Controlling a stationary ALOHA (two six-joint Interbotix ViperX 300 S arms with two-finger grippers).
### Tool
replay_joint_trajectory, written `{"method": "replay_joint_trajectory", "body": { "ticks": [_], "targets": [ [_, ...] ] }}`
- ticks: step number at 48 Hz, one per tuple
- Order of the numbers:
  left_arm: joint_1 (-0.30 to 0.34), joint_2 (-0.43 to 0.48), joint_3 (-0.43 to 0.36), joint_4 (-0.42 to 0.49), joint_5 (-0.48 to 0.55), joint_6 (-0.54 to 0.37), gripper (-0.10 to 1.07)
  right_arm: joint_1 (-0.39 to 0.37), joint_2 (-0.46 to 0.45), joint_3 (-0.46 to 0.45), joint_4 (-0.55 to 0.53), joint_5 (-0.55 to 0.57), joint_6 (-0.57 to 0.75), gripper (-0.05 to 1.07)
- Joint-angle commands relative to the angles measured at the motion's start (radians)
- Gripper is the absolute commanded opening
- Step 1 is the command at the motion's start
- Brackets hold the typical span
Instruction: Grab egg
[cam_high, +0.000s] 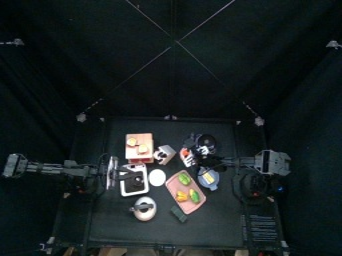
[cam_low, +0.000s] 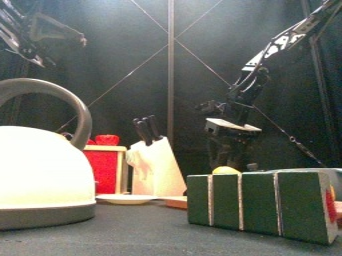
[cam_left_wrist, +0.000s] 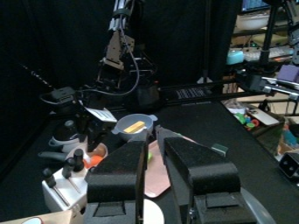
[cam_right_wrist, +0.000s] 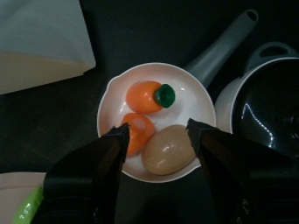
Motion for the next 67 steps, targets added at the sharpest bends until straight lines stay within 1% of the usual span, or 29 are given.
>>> {"method": "replay_joint_trajectory", "body": {
  "ticks": [1,16,27,30,35,48,67],
  "targets": [
    [0.002,0.002,-0.012,0.0,-0.008,0.0,0.6,0.002,-0.017,-0.025,0.018,-0.002,0.005,0.89],
    [0.003,0.002,-0.012,0.002,-0.008,0.0,0.6,0.014,-0.02,-0.041,0.152,0.005,0.006,0.88],
    [0.003,0.002,-0.012,0.002,-0.008,0.0,0.6,0.014,-0.021,-0.044,0.202,0.078,0.006,0.88],
    [0.003,0.002,-0.012,0.002,-0.009,0.0,0.6,0.014,-0.025,-0.044,0.202,0.106,0.009,0.88],
    [0.003,0.002,-0.011,0.0,-0.008,0.0,0.6,0.014,-0.025,-0.046,0.207,0.117,0.028,0.88],
    [0.006,0.002,-0.008,0.002,-0.009,0.002,0.6,0.012,0.0,-0.044,0.127,0.117,0.173,0.88],
    [0.015,0.002,-0.005,0.002,-0.008,0.002,0.6,0.002,0.061,-0.048,0.123,0.117,0.183,0.88]
  ]
}}
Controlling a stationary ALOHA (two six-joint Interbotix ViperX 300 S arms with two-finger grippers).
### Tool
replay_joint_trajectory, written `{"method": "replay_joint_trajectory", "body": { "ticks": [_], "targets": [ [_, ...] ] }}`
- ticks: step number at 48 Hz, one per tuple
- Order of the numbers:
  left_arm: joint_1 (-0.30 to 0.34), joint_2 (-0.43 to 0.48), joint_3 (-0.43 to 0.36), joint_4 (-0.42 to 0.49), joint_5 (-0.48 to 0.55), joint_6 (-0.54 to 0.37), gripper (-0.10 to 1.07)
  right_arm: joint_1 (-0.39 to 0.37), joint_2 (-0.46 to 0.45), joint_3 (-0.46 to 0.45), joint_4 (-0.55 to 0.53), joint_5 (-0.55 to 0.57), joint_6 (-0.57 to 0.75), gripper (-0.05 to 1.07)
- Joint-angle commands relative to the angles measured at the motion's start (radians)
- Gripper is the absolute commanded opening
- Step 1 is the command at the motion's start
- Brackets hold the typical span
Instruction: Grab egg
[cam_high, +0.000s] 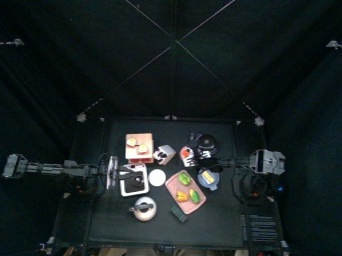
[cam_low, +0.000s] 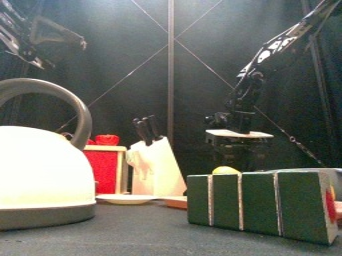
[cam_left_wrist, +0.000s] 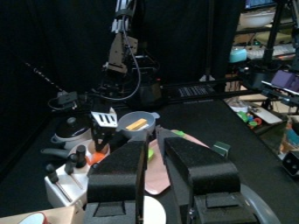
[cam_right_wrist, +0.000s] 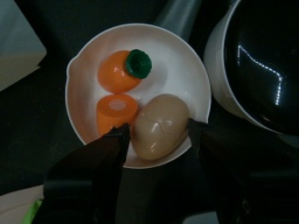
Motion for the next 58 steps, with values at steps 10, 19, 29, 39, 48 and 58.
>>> {"method": "replay_joint_trajectory", "body": {
  "ticks": [10,19,29,39,48,58],
  "targets": [
    [0.006,0.002,-0.011,0.003,-0.008,0.002,0.6,-0.015,0.008,-0.026,-0.009,0.0,0.002,0.88],
    [0.008,0.002,-0.011,0.003,-0.008,0.002,0.6,-0.017,0.025,-0.026,-0.008,0.0,0.002,0.88],
    [0.008,0.0,-0.011,0.003,-0.008,0.002,0.6,-0.017,0.04,-0.028,-0.006,0.0,0.002,0.88],
    [0.008,0.002,-0.011,0.003,-0.008,0.002,0.6,-0.015,0.052,-0.026,-0.008,-0.003,0.0,0.84],
    [0.008,0.002,-0.011,0.003,-0.008,0.002,0.6,-0.017,0.055,-0.031,-0.009,-0.012,0.0,0.72],
    [0.008,0.002,-0.011,0.003,-0.008,0.002,0.6,-0.009,0.029,-0.058,-0.011,-0.005,-0.011,0.67]
  ]
}}
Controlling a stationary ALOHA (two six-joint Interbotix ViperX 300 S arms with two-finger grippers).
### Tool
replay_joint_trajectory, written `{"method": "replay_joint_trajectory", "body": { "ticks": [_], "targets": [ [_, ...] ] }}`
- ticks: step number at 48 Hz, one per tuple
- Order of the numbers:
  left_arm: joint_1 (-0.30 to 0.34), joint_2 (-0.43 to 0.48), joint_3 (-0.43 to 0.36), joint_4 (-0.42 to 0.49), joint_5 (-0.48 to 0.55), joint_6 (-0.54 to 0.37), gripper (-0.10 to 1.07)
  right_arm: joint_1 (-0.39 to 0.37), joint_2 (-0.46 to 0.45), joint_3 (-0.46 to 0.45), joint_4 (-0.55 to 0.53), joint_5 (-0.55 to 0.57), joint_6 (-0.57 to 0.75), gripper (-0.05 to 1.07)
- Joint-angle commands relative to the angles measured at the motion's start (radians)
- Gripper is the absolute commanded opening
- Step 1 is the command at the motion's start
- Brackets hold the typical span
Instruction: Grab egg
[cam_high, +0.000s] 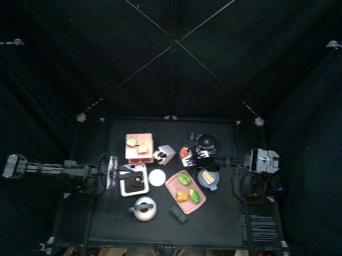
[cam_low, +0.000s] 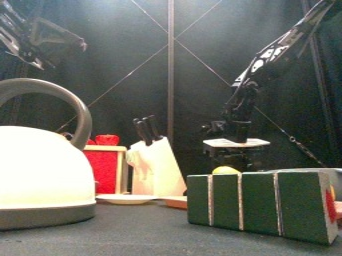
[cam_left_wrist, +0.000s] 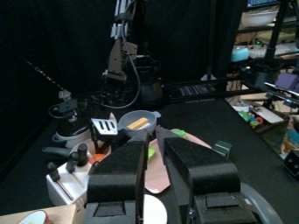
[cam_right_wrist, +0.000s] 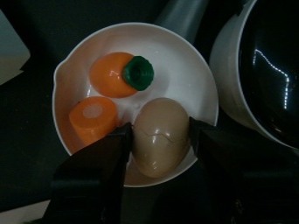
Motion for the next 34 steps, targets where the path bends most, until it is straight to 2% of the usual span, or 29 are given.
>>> {"method": "replay_joint_trajectory", "body": {
  "ticks": [1,15,34],
  "targets": [
    [0.002,0.002,-0.014,0.003,-0.008,0.002,0.6,0.005,-0.043,-0.034,-0.008,0.003,-0.002,0.67],
    [0.002,0.002,-0.012,0.003,-0.008,0.002,0.6,0.028,-0.103,-0.054,-0.031,0.003,-0.002,0.67],
    [0.014,0.002,-0.015,0.003,-0.008,0.005,0.6,0.028,-0.106,-0.055,-0.037,0.003,-0.002,0.66]
  ]
}}
